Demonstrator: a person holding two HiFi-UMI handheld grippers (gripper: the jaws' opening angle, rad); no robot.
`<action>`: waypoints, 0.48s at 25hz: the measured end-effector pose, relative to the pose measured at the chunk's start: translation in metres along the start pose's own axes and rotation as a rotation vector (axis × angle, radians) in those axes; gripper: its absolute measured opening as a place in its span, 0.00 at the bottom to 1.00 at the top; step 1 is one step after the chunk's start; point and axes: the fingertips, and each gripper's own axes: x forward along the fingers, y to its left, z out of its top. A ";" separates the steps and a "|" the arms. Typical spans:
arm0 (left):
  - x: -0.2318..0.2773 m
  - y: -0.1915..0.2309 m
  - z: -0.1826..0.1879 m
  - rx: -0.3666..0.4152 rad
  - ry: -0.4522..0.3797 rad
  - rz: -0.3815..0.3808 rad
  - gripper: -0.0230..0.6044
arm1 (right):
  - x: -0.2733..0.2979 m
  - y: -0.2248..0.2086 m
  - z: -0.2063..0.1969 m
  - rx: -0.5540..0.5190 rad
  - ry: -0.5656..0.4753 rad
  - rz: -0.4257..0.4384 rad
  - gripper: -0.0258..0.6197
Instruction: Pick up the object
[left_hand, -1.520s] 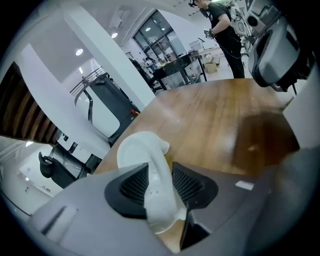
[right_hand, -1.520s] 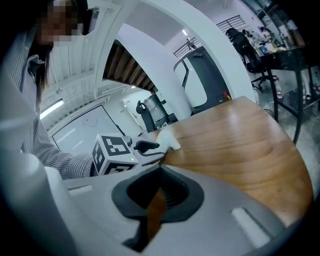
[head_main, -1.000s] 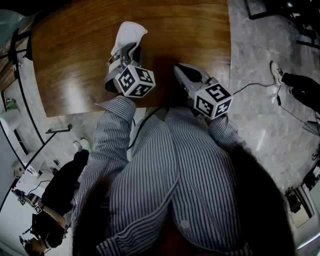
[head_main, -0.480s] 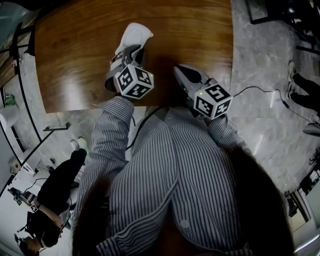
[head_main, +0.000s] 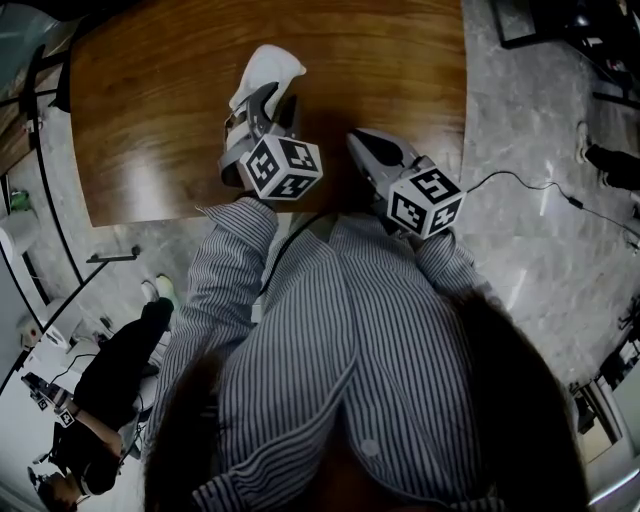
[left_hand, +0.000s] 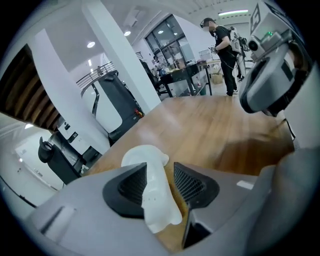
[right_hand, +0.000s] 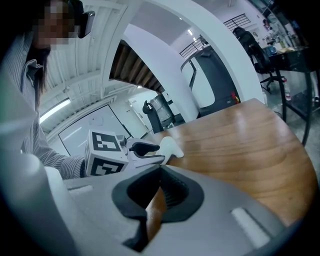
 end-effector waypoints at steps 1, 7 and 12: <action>0.001 0.001 0.002 -0.022 -0.002 0.011 0.34 | 0.000 0.000 0.000 0.000 0.001 0.000 0.04; 0.013 0.005 0.008 -0.116 0.018 0.078 0.54 | -0.002 0.003 -0.003 0.001 0.019 0.014 0.04; 0.032 0.011 -0.008 -0.054 0.092 0.124 0.52 | -0.005 -0.005 -0.002 0.028 0.020 0.010 0.04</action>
